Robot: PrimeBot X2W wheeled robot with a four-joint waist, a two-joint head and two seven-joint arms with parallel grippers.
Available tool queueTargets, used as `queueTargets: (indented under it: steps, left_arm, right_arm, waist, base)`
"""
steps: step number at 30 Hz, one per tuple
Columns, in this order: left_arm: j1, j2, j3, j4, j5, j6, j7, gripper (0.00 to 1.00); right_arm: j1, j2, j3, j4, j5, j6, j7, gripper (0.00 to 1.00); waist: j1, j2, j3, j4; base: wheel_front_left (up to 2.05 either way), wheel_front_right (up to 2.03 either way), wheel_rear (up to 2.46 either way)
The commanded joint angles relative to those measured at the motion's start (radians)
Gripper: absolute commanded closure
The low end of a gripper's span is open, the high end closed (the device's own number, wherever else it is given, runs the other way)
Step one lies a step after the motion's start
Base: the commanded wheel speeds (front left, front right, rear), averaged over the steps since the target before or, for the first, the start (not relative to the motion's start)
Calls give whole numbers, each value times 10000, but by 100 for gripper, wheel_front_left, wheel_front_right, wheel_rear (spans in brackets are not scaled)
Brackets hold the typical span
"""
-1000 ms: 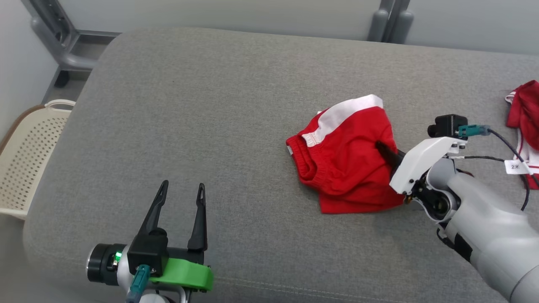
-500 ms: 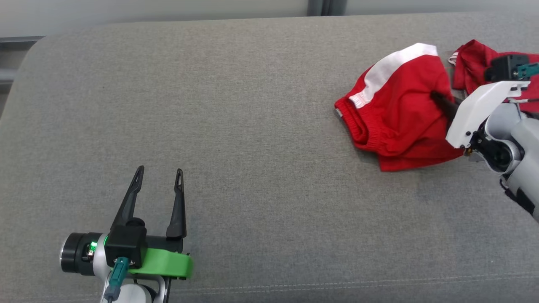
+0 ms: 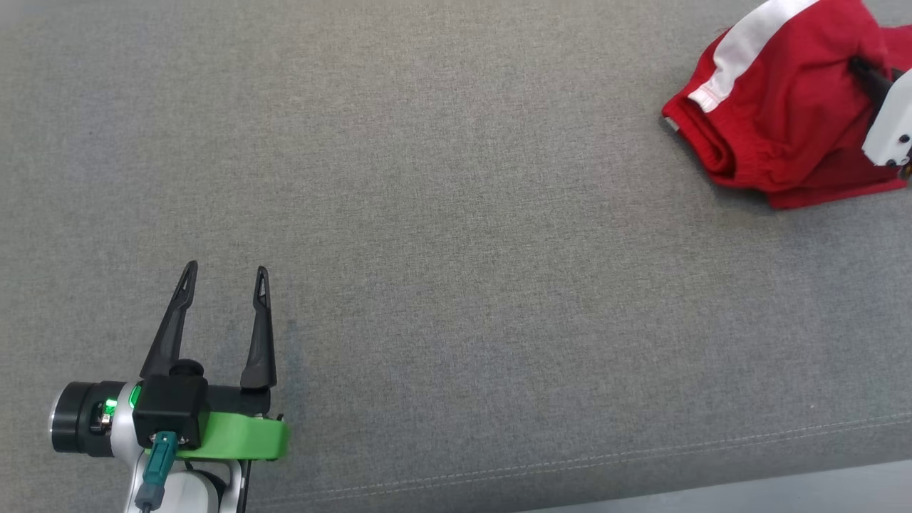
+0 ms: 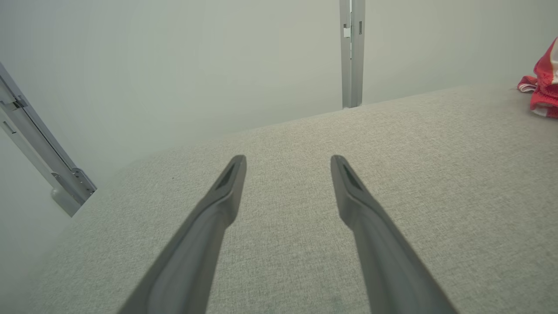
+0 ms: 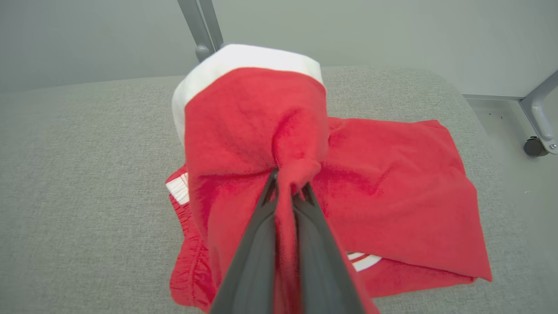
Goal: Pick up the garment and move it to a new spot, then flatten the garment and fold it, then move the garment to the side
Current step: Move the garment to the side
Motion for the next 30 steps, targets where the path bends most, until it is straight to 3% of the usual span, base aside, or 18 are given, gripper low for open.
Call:
queueTargets:
  steps: [1,15,30]
  left_arm:
    - [-186,85,46,-55,70,15,10,0]
    - [-300,335,158,-277,104,38,10,0]
    - [-356,440,211,-304,96,130,10,0]
  right_arm:
    - [-216,-115,79,75,-159,0,-89,100]
    - [-1268,-912,217,1031,-57,-2,-287,100]
    - [-1498,-835,518,2232,-251,-2,-920,100]
  waist:
    - [-1,-1,216,-113]
    - [-1,-1,815,-31]
    - [-1,-1,1087,29]
  base:
    - [0,0,0]
    - [0,0,0]
    - [0,0,0]
